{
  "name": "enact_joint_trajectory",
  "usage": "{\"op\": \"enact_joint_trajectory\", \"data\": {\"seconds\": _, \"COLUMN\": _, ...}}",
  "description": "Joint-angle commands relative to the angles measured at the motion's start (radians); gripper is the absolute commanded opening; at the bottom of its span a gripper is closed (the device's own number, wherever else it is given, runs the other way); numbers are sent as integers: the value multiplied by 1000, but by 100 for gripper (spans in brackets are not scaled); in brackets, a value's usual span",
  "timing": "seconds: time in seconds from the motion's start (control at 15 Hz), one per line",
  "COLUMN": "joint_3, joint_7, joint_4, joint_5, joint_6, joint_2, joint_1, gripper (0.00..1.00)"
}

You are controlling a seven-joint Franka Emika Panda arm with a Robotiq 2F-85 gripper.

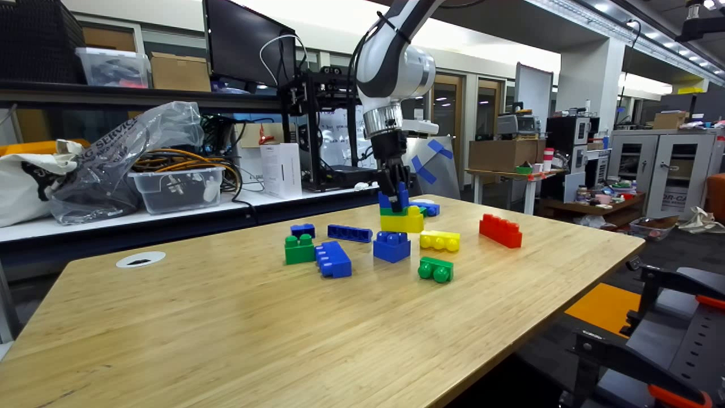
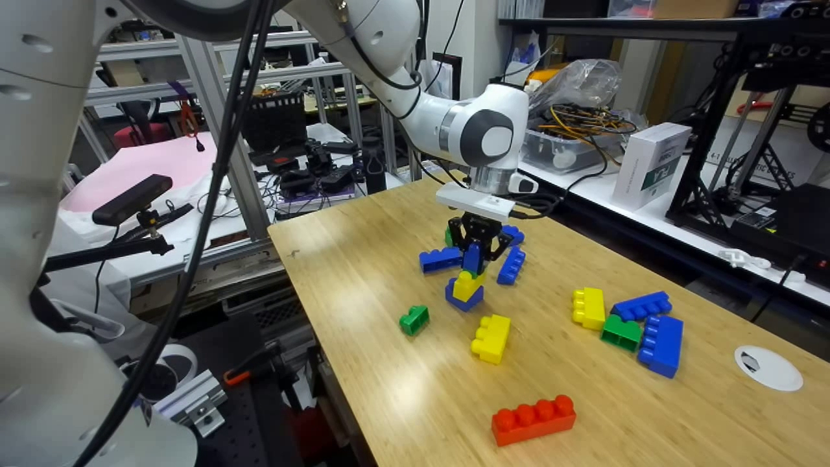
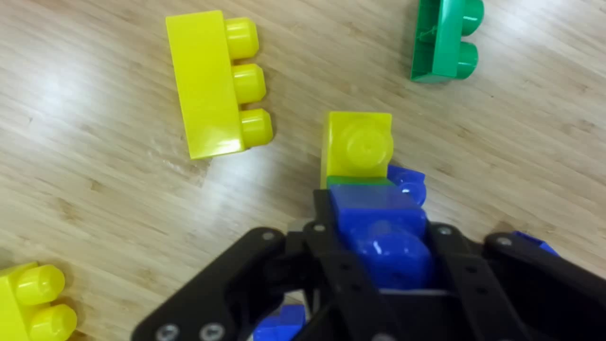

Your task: Build with the building blocks

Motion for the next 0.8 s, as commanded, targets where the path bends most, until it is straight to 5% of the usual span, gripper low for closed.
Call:
{"op": "enact_joint_trajectory", "data": {"seconds": 0.0, "joint_3": -27, "joint_7": 91, "joint_4": -32, "joint_5": 24, "joint_6": -32, "joint_2": -19, "joint_1": 27, "gripper": 11}}
{"op": "enact_joint_trajectory", "data": {"seconds": 0.47, "joint_3": -32, "joint_7": 265, "joint_4": -47, "joint_5": 60, "joint_6": -117, "joint_2": -25, "joint_1": 61, "gripper": 11}}
{"op": "enact_joint_trajectory", "data": {"seconds": 0.73, "joint_3": -29, "joint_7": 298, "joint_4": -83, "joint_5": 117, "joint_6": 13, "joint_2": -27, "joint_1": 55, "gripper": 11}}
